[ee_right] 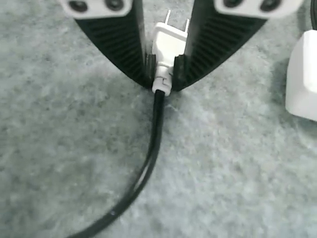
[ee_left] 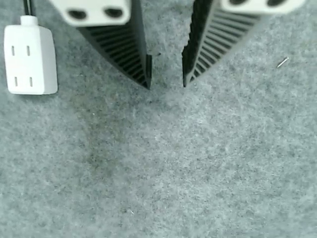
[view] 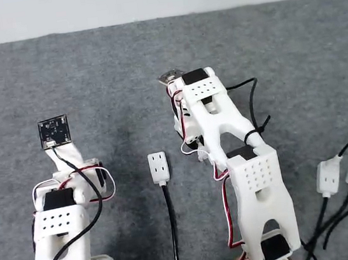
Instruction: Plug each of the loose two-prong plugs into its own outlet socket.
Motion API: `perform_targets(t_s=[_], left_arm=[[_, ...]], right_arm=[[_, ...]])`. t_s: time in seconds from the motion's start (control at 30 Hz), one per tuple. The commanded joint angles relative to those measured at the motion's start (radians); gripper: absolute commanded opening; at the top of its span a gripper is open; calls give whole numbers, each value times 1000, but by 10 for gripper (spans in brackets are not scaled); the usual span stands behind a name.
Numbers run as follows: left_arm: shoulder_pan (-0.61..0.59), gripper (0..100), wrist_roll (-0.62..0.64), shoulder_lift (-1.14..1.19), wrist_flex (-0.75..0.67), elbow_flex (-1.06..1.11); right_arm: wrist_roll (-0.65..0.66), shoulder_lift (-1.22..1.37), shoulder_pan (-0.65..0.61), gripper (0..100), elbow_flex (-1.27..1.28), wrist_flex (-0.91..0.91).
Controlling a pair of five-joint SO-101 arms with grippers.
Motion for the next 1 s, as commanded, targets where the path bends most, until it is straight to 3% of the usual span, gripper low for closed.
perform_targets(t_s=[0.0,0.23,0.4,0.6,0.97], left_arm=[[-6,100,-6,-5,-21,-13],[-5,97,-6,23,-20,-24],[-5,73,-71,253,5,-143],[48,14,-333,560,173,-352],[161,13,-694,585,293,-344]], right_arm=[[11,5,2,2,-21,-13],[3,-82,-2,8,-38,85],[-31,-288,-41,8,-38,191],[-86,-541,-111,8,-35,246],[-117,-911,-374,8,270,163]])
